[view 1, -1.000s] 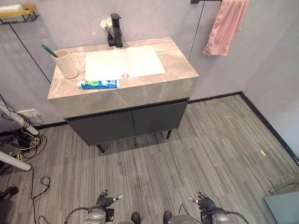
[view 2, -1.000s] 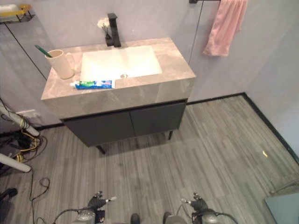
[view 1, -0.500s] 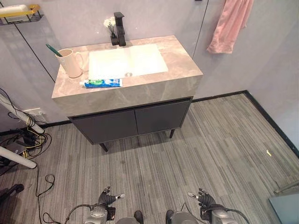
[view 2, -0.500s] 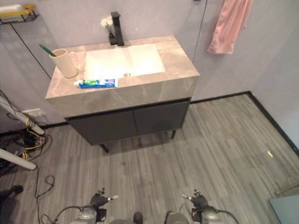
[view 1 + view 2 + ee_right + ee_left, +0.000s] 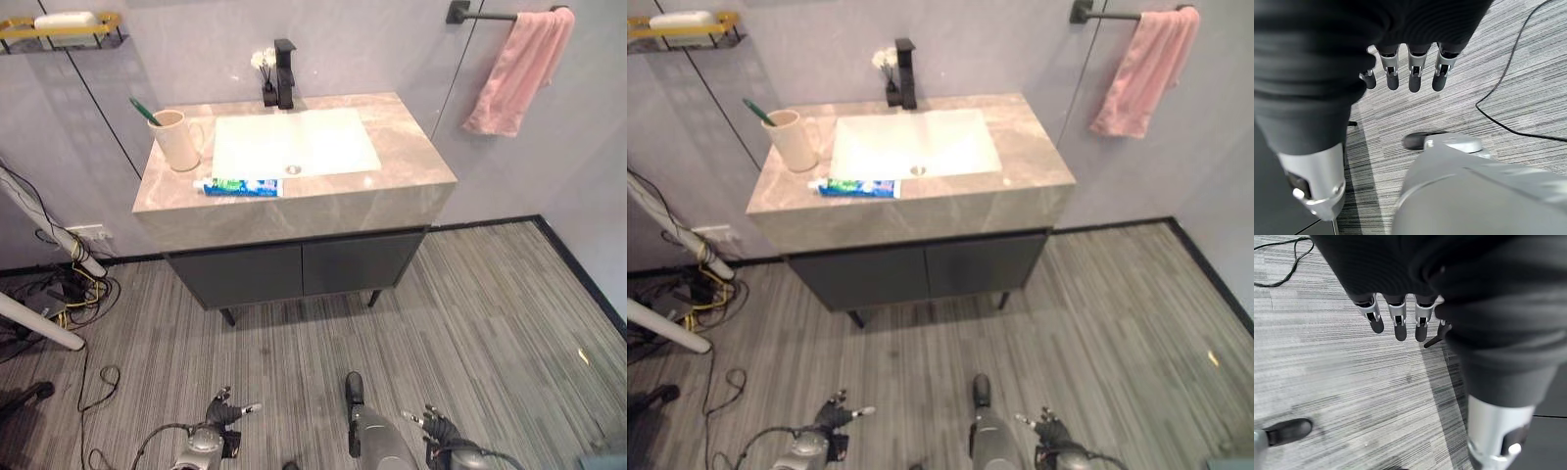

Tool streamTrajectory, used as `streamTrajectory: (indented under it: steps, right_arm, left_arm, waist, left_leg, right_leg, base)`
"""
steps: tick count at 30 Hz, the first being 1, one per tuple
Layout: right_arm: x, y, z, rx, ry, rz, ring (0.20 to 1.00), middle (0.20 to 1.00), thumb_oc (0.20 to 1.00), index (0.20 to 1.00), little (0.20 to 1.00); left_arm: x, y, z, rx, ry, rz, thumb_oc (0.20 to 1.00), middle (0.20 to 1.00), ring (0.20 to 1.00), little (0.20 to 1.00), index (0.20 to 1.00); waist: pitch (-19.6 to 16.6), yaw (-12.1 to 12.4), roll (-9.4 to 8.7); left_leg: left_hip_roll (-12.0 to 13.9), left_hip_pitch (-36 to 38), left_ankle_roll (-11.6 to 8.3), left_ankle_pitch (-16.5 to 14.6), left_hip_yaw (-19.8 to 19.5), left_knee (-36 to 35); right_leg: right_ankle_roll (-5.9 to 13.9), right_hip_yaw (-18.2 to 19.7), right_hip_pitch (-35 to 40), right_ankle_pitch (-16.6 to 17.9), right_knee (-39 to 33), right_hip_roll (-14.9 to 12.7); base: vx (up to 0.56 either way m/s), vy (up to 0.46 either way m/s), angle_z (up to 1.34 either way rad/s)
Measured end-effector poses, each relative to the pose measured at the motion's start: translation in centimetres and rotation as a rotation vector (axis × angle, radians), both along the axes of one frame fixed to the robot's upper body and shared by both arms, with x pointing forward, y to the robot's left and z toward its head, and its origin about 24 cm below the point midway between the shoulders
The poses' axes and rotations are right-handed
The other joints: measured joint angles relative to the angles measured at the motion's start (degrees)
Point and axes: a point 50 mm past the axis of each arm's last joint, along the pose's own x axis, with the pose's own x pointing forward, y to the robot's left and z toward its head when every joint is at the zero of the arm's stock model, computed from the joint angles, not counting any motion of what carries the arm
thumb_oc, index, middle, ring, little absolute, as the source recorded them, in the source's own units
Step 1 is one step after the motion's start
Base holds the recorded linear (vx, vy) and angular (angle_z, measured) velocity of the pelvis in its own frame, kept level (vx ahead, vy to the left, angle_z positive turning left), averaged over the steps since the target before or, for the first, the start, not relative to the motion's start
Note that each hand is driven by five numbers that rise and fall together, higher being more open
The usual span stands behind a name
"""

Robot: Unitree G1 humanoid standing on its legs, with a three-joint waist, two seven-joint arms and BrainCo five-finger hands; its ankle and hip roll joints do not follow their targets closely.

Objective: Put brush and paste in cup on sink, flatten towel.

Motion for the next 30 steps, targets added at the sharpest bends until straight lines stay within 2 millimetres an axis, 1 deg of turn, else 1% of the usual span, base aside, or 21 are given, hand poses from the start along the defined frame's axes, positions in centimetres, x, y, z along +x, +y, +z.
streamTrajectory:
  steps: [1,2,3,4,6,7,9,10,11,12,13,15,17,18,20,22,24,25,26,27,30]
  right_arm:
    - [-0.9,-0.1,-0.2,0.000,0.022,-0.007,1.000,1.000,1.000,1.000,1.000]
    - [-1.3,-0.5,-0.2,-0.012,0.031,-0.010,1.000,1.000,1.000,1.000,1.000]
    - [-1.6,-1.1,-0.2,-0.031,0.039,-0.002,1.000,1.000,1.000,1.000,1.000]
    - [-1.1,-1.7,0.1,-0.050,0.028,0.008,1.000,1.000,1.000,1.000,1.000]
    - [1.1,-2.0,0.8,-0.061,-0.031,0.024,1.000,1.000,1.000,1.000,1.000]
    - [1.4,-2.0,1.0,-0.073,-0.036,0.037,1.000,1.000,1.000,1.000,1.000]
    - [1.5,-2.0,1.0,-0.076,-0.044,0.048,1.000,1.000,1.000,1.000,1.000]
    - [1.9,-1.8,1.2,-0.076,-0.057,0.059,1.000,1.000,1.000,1.000,1.000]
    - [2.0,-1.7,1.2,-0.076,-0.062,0.069,1.000,1.000,1.000,1.000,1.000]
    - [2.0,-1.3,1.1,-0.076,-0.054,0.090,1.000,1.000,1.000,1.000,1.000]
    - [2.2,-1.1,1.0,-0.091,-0.049,0.101,1.000,1.000,1.000,1.000,1.000]
    - [2.6,-1.4,1.2,-0.102,-0.055,0.096,1.000,1.000,1.000,1.000,1.000]
    - [2.5,-1.7,1.3,-0.108,-0.055,0.093,1.000,1.000,1.000,1.000,1.000]
    - [2.6,-1.8,1.3,-0.113,-0.058,0.094,1.000,1.000,1.000,1.000,1.000]
    - [2.7,-1.6,1.3,-0.114,-0.058,0.098,1.000,1.000,1.000,1.000,1.000]
    - [3.0,-1.7,1.4,-0.133,-0.059,0.109,1.000,1.000,1.000,1.000,1.000]
    - [3.6,-1.9,1.7,-0.152,-0.072,0.136,1.000,1.000,1.000,1.000,1.000]
    - [3.6,-1.9,1.7,-0.173,-0.058,0.182,1.000,1.000,1.000,1.000,1.000]
    - [3.4,-2.2,1.7,-0.194,-0.048,0.217,1.000,1.000,1.000,1.000,1.000]
    - [3.5,-1.6,1.6,-0.185,-0.052,0.228,1.000,1.000,1.000,1.000,1.000]
    - [3.3,-1.2,1.5,-0.171,-0.050,0.251,1.000,1.000,1.000,1.000,1.000]
  left_arm:
    - [-0.9,-0.1,-0.3,-0.004,0.023,0.005,1.000,1.000,1.000,1.000,1.000]
    - [-1.3,-0.6,-0.6,-0.017,0.035,0.003,1.000,1.000,1.000,1.000,1.000]
    - [-1.7,-1.3,-0.8,-0.035,0.047,0.005,1.000,1.000,1.000,1.000,1.000]
    - [-1.5,-1.7,-0.8,-0.047,0.040,0.003,1.000,1.000,1.000,1.000,1.000]
    - [-1.0,-1.6,-0.6,-0.043,0.027,0.001,1.000,1.000,1.000,1.000,1.000]
    - [-0.1,-1.8,-0.3,-0.044,0.007,-0.009,1.000,1.000,1.000,1.000,1.000]
    - [0.4,-2.0,-0.1,-0.047,-0.009,-0.018,1.000,1.000,1.000,1.000,1.000]
    - [1.1,-2.1,0.1,-0.048,-0.027,-0.025,1.000,1.000,1.000,1.000,1.000]
    - [1.7,-2.2,0.4,-0.046,-0.044,-0.035,1.000,1.000,1.000,1.000,1.000]
    - [2.4,-2.2,0.7,-0.043,-0.063,-0.044,1.000,1.000,1.000,1.000,1.000]
    - [3.0,-2.5,1.0,-0.039,-0.076,-0.074,1.000,1.000,1.000,1.000,1.000]
    - [3.9,-2.9,1.5,-0.047,-0.113,-0.085,1.000,1.000,1.000,1.000,1.000]
    - [4.2,-2.9,1.6,-0.045,-0.121,-0.087,1.000,1.000,1.000,1.000,1.000]
    - [4.5,-2.7,1.8,-0.036,-0.130,-0.086,1.000,1.000,1.000,1.000,1.000]
    - [4.4,-2.4,1.7,-0.023,-0.125,-0.085,1.000,1.000,1.000,1.000,1.000]
    - [4.0,-1.9,1.6,0.014,-0.114,-0.098,1.000,1.000,1.000,1.000,1.000]
    - [3.8,-1.6,1.5,0.025,-0.108,-0.096,1.000,1.000,1.000,1.000,1.000]
    - [3.5,-1.4,1.4,0.040,-0.102,-0.114,1.000,1.000,1.000,1.000,1.000]
    - [2.8,-1.4,1.1,0.049,-0.084,-0.128,1.000,1.000,1.000,1.000,1.000]
    - [2.4,-0.5,1.0,0.077,-0.067,-0.122,1.000,1.000,1.000,1.000,1.000]
    - [2.1,1.0,1.1,0.132,-0.049,-0.139,1.000,1.000,1.000,1.000,1.000]
  waist:
    - [-2.16,-0.30,-0.58]
    - [-3.05,-0.45,0.54]
    - [-4.41,-1.20,2.69]
    - [-5.38,-1.02,4.47]
    - [-5.54,-0.91,4.52]
    - [-5.69,-1.72,3.51]
    - [-5.57,-1.37,2.61]
    - [-5.11,-1.11,1.92]
    - [-4.18,-0.85,1.12]
    - [-2.90,0.28,-0.24]
    - [-1.91,-0.02,-0.74]
    - [0.22,0.14,-1.25]
    - [0.45,-0.02,-1.14]
    - [0.85,0.23,-0.82]
    - [0.63,0.32,-0.47]
    - [0.58,1.64,1.12]
    - [0.89,3.12,2.39]
    - [0.99,3.78,2.24]
    - [0.22,4.04,3.79]
    - [0.23,3.73,1.81]
    - [0.27,3.63,0.14]
  left_leg:
    - [0.31,1.31,-1.25,-1.27,-1.23,-1.05]
    - [2.32,3.08,-2.39,-2.21,-2.02,-1.69]
    - [5.28,3.94,-4.84,-3.06,-2.62,-1.95]
    - [7.88,4.72,-5.67,-2.82,-1.27,-1.16]
    - [9.21,4.52,-7.84,-0.98,-1.63,1.34]
    - [8.95,-0.02,-9.58,-1.34,-2.13,11.41]
    - [8.83,-4.93,-14.44,1.71,-1.30,21.80]
    - [8.88,-9.39,-15.73,4.76,0.22,29.71]
    - [9.20,-13.02,-14.77,9.59,2.22,36.39]
    - [10.13,-16.41,-14.22,11.62,4.16,41.33]
    - [12.32,-18.42,-12.24,9.94,8.75,40.70]
    - [12.49,-19.54,-12.02,9.44,12.76,35.33]
    - [11.69,-19.17,-11.35,8.61,16.39,21.49]
    - [10.61,-19.44,-11.41,8.65,16.69,13.69]
    - [9.66,-19.13,-11.80,10.16,16.48,5.54]
    - [9.78,-19.86,-11.10,14.80,11.52,-4.14]
    - [9.56,-20.04,-8.52,18.47,9.69,-4.20]
    - [8.90,-19.30,-8.01,18.27,8.76,-2.54]
    - [8.90,-17.84,-7.52,18.88,7.28,-1.88]
    - [7.58,-16.94,-7.04,17.79,7.83,-1.54]
    - [5.46,-14.38,-5.47,16.84,8.19,-4.21]
  right_leg:
    - [-0.50,0.54,1.34,-0.48,0.87,0.10]
    - [-1.71,0.25,2.09,3.39,1.35,1.79]
    - [-3.20,-0.40,2.79,3.75,1.98,4.47]
    - [-6.53,-1.94,3.72,2.75,3.37,6.58]
    - [-7.55,-2.38,4.27,-0.68,5.28,8.11]
    - [-7.49,-3.52,6.89,-1.31,2.97,7.80]
    - [-8.63,-3.83,9.37,-1.92,1.17,7.91]
    - [-9.83,-4.60,10.16,-2.78,0.84,7.88]
    - [-10.68,-4.67,10.82,-3.32,0.54,7.80]
    - [-11.65,-4.28,11.83,-3.61,0.59,7.27]
    - [-11.95,-4.91,13.50,-3.99,-0.67,7.24]
    - [-12.22,-5.45,16.00,-4.30,-1.76,6.66]
    - [-11.81,-5.62,18.27,-4.47,-4.18,6.44]
    - [-11.50,-5.16,20.04,-4.67,-5.58,6.77]
    - [-10.20,-4.69,22.66,-5.28,-8.33,7.08]
    - [-9.06,-2.49,24.15,-6.36,-9.05,8.84]
    - [-8.95,-0.61,26.04,-6.50,-9.00,9.02]
    - [-8.24,0.92,27.68,-7.39,-8.99,8.60]
    - [-7.38,2.80,28.93,-8.79,-8.39,9.56]
    - [-6.68,2.72,29.36,-10.15,-7.04,7.53]
    - [-5.29,2.85,27.49,-12.48,-0.83,5.44]
  base:
    - [0.42,-0.189,0.47]
    - [0.45,-0.216,0.62]
    - [0.43,-0.214,0.48]
    - [0.53,-0.298,0.32]
    - [0.45,-0.300,0.13]
    - [0.24,-0.260,0.28]
    - [0.17,-0.228,0.27]
    - [0.16,-0.183,0.21]
    - [0.22,-0.167,0.02]
    - [0.44,-0.214,0.08]
    - [0.49,-0.122,0.12]
    - [0.43,0.009,0.20]
    - [0.33,0.093,0.01]
    - [0.31,0.100,-0.08]
    - [0.43,0.129,-0.11]
    - [0.41,0.125,-0.53]
    - [0.31,0.126,-0.79]
    - [0.38,0.213,-0.82]
    - [0.26,0.200,-0.55]
    - [0.34,0.287,-0.32]
    - [0.15,0.188,0.07]
